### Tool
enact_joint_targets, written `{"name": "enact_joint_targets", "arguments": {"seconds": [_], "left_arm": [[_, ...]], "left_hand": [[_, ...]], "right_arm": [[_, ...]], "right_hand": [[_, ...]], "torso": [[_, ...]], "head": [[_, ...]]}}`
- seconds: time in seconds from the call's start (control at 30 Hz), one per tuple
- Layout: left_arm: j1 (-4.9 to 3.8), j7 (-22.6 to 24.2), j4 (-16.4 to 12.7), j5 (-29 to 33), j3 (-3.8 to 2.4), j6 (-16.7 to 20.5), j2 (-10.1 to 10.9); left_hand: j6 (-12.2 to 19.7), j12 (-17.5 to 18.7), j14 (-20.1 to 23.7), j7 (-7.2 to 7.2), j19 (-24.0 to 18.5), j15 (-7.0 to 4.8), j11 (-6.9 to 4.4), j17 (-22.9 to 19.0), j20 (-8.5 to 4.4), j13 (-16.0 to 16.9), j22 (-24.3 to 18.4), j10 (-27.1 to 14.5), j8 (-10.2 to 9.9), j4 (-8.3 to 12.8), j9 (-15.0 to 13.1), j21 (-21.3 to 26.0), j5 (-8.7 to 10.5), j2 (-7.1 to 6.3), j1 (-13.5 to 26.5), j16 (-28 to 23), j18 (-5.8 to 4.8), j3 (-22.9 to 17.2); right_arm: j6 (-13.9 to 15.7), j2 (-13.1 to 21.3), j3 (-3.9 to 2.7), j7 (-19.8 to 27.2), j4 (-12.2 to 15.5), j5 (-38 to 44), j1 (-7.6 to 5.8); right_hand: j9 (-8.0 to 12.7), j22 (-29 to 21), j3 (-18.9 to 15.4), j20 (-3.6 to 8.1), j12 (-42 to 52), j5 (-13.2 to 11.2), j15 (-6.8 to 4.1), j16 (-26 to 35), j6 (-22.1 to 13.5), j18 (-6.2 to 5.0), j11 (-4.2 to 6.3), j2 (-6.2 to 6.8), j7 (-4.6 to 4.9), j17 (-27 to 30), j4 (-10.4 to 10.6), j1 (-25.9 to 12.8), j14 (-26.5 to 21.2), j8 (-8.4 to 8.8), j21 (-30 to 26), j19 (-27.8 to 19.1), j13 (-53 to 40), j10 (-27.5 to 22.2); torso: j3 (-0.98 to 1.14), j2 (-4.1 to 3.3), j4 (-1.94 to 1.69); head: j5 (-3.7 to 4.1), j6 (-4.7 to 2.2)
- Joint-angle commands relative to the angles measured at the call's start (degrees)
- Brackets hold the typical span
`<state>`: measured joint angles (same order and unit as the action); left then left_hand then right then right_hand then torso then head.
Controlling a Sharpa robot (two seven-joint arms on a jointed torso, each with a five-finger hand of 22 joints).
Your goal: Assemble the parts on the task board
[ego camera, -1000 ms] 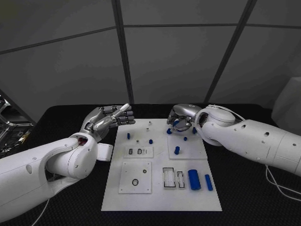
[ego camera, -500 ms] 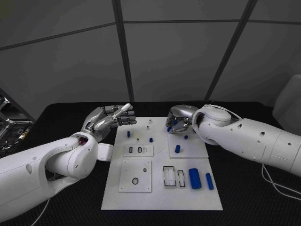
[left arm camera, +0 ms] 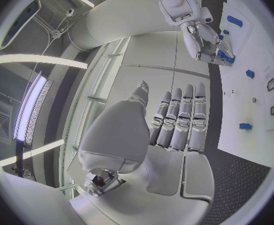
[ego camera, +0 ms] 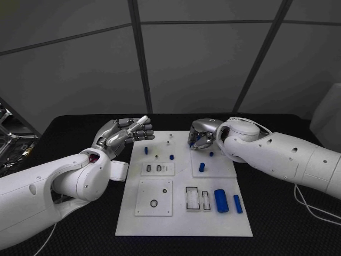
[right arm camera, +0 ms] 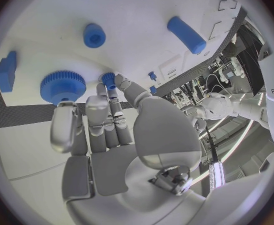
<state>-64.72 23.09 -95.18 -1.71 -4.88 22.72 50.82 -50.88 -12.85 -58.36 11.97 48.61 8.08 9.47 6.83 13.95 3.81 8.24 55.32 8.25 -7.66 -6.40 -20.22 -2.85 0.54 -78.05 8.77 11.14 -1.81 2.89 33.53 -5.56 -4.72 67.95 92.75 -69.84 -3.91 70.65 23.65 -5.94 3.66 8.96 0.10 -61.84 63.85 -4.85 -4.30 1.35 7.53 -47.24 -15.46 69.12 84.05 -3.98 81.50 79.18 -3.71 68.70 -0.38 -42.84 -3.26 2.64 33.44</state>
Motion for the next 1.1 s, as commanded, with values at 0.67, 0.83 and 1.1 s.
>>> {"name": "enact_joint_targets", "arguments": {"seconds": [0.67, 0.83, 1.1], "left_arm": [[-0.12, -0.6, 0.1, -0.2, -0.06, -1.2, 0.3], [-0.12, -0.6, 0.0, -0.2, -0.06, -1.2, 0.4], [-0.12, -0.9, -0.2, -0.6, -0.07, -1.4, 0.4]], "left_hand": [[0.1, 0.8, 0.7, 0.61, -0.8, 0.25, 0.66, -0.1, 0.29, -0.1, -0.4, -0.3, -0.7, 0.2, 0.1, 0.8, -0.24, 0.51, 0.4, -1.0, -0.92, 0.7], [0.1, 0.9, 0.7, 0.62, -0.8, 0.26, 0.67, -0.1, 0.30, -0.1, -0.4, -0.4, -0.8, 0.2, 0.1, 0.8, -0.24, 0.53, 0.5, -1.0, -0.91, 0.7], [0.3, 1.2, 0.5, 0.71, -0.8, 0.26, 0.75, 0.0, 0.34, -0.1, -0.5, -0.6, -1.0, 0.4, 0.2, 0.8, -0.23, 0.66, 0.4, -1.1, -0.85, 0.8]], "right_arm": [[6.5, 0.4, -0.03, 0.0, 1.5, 2.2, -0.10], [12.4, 0.4, -0.05, 0.2, 1.7, 1.9, -0.11], [16.7, -1.7, -0.06, 1.4, 0.1, 1.2, -0.18]], "right_hand": [[-0.3, 5.2, 2.6, 0.39, 0.1, 0.6, -0.98, -4.3, 2.1, 1.96, 0.66, -0.65, -0.40, -3.9, -1.0, 1.7, 1.0, -0.13, 2.7, 2.8, -0.3, 2.6], [-0.3, 5.7, 4.0, 0.51, -0.1, -0.3, -1.02, -5.0, 2.4, 2.04, 0.69, -0.18, -0.39, -4.3, -1.1, 2.7, 0.8, 0.06, 3.1, 3.0, -0.3, 3.0], [-0.3, 5.8, 4.6, 0.50, -0.2, -0.2, -0.99, -5.2, 2.4, 2.04, 0.63, 0.13, -0.34, -4.5, -1.1, 2.8, 0.8, 0.14, 3.1, 3.0, -0.3, 3.0]], "torso": [[-0.01, 0.00, -0.28], [-0.15, 0.03, -0.41], [-0.09, -0.13, -0.53]], "head": [[-0.04, 0.08], [-0.01, -0.23], [-0.42, -0.22]]}}
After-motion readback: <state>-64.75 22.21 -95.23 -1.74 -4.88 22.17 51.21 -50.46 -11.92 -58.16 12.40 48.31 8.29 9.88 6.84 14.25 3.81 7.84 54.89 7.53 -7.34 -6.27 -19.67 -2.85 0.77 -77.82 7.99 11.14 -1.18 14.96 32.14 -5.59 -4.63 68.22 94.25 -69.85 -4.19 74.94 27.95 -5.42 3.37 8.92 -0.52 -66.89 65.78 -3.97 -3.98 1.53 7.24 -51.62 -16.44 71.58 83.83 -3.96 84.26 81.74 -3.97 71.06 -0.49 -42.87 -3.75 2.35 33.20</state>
